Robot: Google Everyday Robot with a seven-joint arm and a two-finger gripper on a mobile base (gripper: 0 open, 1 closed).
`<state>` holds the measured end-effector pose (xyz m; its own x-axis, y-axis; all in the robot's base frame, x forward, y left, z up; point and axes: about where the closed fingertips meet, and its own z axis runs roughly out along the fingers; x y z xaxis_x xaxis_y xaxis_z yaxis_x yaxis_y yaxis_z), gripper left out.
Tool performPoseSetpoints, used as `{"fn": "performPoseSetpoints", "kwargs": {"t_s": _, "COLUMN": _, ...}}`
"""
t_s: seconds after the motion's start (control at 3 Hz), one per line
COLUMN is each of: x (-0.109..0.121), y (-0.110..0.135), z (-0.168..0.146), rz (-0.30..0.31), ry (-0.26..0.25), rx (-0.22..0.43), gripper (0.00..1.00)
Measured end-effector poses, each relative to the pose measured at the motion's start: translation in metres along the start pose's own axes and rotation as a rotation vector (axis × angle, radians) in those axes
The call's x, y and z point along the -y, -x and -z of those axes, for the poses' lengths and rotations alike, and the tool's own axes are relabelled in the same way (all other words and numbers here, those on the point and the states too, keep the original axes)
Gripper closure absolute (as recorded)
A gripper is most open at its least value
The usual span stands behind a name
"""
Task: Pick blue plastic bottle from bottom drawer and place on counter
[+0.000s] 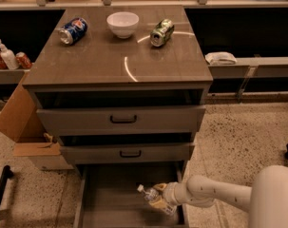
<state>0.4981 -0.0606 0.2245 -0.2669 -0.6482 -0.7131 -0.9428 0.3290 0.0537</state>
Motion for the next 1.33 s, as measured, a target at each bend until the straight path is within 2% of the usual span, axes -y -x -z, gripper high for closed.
{"fn": "performPoseSetpoints", "kwargs": {"t_s": 0.33, "x": 0.007, "y": 0.008, "z": 0.039, "rz": 0.031, "ry": 0.009, "rx": 0.062, "gripper": 1.00}}
{"fn": "performPoseSetpoints", "kwargs": {"t_s": 0.67, "x": 0.007, "y": 0.008, "z": 0.039, "rz": 0.031, "ry": 0.009, "rx": 0.062, "gripper": 1.00}}
{"fn": "performPoseSetpoints", "kwargs": {"t_s": 1.0, "x": 0.001, "y": 0.030, "z": 0.064, "rz": 0.145, "ry": 0.012, "rx": 0.097, "gripper": 1.00}}
{"fn": "performPoseSetpoints", "kwargs": {"t_s": 1.33, "x": -0.008, "y": 0.064, "z": 0.114, "rz": 0.319, "ry": 0.015, "rx": 0.115, "gripper": 1.00}}
